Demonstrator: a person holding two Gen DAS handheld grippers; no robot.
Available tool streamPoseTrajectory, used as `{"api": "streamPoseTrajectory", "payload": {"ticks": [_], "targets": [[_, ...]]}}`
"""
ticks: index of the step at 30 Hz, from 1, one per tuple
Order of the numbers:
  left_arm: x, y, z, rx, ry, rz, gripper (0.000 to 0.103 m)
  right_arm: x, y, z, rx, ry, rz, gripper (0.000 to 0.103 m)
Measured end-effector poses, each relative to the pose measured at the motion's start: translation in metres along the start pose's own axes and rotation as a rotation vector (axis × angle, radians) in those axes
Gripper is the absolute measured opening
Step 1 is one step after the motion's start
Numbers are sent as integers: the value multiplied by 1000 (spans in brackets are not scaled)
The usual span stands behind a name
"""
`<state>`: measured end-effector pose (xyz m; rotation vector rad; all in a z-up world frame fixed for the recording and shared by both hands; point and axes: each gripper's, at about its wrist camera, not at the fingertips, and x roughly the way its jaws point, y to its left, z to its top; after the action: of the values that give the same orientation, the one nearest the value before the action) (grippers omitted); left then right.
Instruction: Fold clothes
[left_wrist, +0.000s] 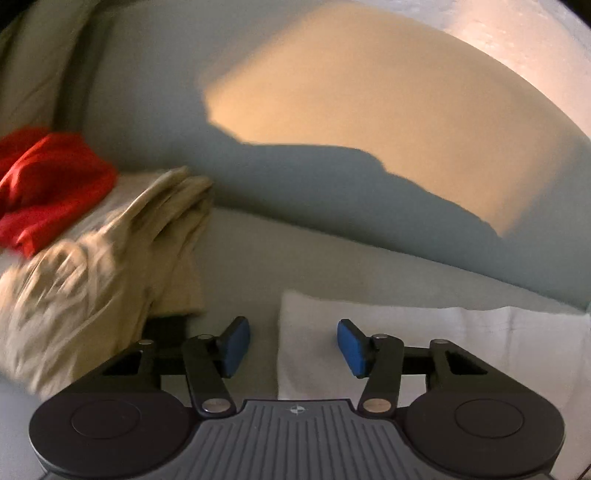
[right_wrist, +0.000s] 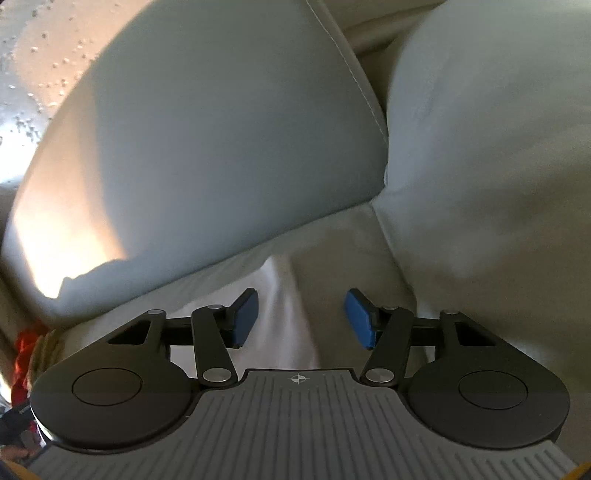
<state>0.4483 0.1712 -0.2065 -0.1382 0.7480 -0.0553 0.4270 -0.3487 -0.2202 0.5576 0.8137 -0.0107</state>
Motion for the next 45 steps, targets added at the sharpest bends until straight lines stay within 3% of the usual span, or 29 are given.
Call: {"api": "streamPoseTrajectory", "payload": {"ticks": [5,6,7,9,10,14,20,26,32,35,38,41,45], "targets": [[11,-8,4,55,-3,-75,27,17,3,8,-105,2,73,43],[11,-9,4,66,-6,-75,20,19,5,8,-128,4,78,42],[11,-9,3,73,-11,-72,5,21,8,7,-149,6,82,37],[9,-6,4,67,-22,-65,3,22,11,6,-174,10,87,8],[8,-4,5,63,-32,-49,3,21,12,4,-176,0,83,4],[2,6,15,1,-62,21,3,15,18,2,-150,-57,38,3],[-8,-3,19,18,-72,66,3,10,33,0,-96,-86,-44,3],[-61,0,22,-44,-134,20,3,-40,47,-9,-50,-147,-6,3],[-160,13,3,-160,-161,-93,3,-129,46,-28,26,-152,51,3],[-210,21,-15,-200,-140,-116,3,-182,46,-51,31,-145,57,3],[-233,19,-43,-182,-22,-22,3,-228,43,-85,16,-128,31,3],[-250,-5,-77,-60,73,39,3,-259,23,-113,43,-52,-13,3],[-276,-40,-122,58,103,96,3,-284,23,-165,25,-17,-81,3]]}}
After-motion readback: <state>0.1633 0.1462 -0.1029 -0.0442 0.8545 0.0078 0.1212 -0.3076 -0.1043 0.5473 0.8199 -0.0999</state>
